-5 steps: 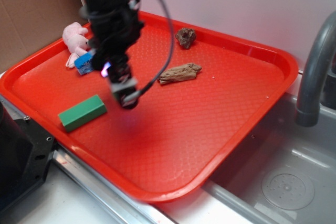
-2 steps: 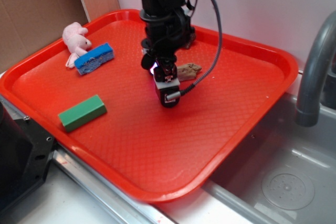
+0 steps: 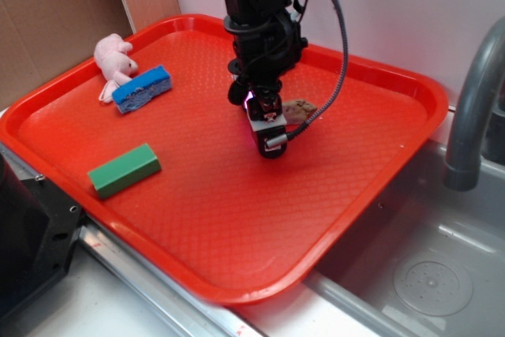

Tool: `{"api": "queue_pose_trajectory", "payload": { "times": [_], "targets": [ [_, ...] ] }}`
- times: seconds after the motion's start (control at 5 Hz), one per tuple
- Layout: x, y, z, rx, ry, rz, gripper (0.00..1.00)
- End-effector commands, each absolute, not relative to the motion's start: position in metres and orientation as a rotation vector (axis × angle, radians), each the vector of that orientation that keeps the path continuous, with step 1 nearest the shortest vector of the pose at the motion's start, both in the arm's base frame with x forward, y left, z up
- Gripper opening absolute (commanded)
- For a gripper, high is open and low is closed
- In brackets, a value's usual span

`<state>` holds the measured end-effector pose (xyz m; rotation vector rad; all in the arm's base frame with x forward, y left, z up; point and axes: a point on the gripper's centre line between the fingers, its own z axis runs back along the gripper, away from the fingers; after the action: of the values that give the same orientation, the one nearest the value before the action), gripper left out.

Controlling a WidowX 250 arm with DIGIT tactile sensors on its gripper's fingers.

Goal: Grab the wood chip.

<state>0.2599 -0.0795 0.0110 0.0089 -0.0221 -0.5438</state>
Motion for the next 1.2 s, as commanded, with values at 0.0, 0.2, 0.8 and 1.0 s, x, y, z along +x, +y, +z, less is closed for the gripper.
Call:
{"api": "queue_pose_trajectory", "payload": {
  "times": [0.0, 0.2, 0.8, 1.0],
  "targets": [
    [0.256, -0.060, 0.027, -0.032, -0.056, -0.451, 0.00],
    [0.257, -0.051, 0.029, -0.031, -0.042, -0.420, 0.00],
    [0.157, -0.008, 0.167, -0.040, -0.194, 0.034, 0.00],
    [0.157, -0.008, 0.179, -0.049, -0.177, 0.083, 0.00]
  ]
}}
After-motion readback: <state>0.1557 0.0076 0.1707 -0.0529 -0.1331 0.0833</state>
